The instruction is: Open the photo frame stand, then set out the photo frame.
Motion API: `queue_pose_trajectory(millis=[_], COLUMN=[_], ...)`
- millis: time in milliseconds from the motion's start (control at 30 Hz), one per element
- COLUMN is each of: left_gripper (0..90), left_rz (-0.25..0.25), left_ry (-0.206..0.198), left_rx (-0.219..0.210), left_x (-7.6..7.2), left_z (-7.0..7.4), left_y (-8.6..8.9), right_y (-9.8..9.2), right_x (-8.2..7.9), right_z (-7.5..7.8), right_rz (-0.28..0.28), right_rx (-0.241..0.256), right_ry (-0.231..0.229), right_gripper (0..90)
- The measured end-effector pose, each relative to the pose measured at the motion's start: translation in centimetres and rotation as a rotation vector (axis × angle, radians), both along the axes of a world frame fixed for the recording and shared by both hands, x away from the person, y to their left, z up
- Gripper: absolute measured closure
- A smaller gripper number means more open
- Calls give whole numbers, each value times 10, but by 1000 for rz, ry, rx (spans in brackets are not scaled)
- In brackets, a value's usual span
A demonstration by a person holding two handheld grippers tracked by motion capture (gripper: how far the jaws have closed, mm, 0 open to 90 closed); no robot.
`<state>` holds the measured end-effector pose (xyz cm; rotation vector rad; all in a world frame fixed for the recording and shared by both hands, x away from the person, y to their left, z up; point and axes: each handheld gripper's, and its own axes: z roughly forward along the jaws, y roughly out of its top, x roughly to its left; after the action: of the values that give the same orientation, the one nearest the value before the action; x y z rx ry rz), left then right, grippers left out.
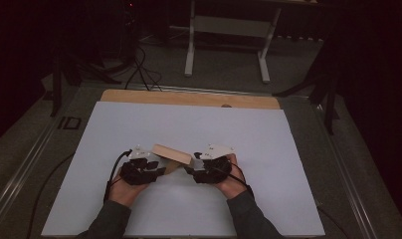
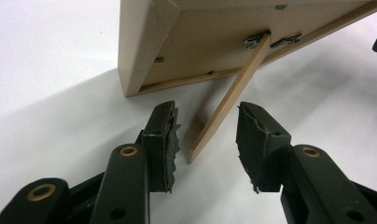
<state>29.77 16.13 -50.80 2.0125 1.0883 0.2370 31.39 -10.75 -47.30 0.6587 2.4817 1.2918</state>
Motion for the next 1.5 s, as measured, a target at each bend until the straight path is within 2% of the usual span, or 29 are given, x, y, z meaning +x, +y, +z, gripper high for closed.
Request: queue_pose_trajectory(millis=[467,1100,1500], left_gripper=[581,584,598], left_rz=[18,27,24], left_ry=[-14,-23,-32], left_rx=[-18,-21,-23], left_x=[-2,-2,-4], left_z=[3,5,7], left_y=[6,10,10], right_y=[-8,-17,-25], right_x=[1,4,6], right_z=[2,4,6], right_rz=[6,21,33], right_rx=[15,29,14], right_ry=[7,22,32], right_gripper=[406,408,409])
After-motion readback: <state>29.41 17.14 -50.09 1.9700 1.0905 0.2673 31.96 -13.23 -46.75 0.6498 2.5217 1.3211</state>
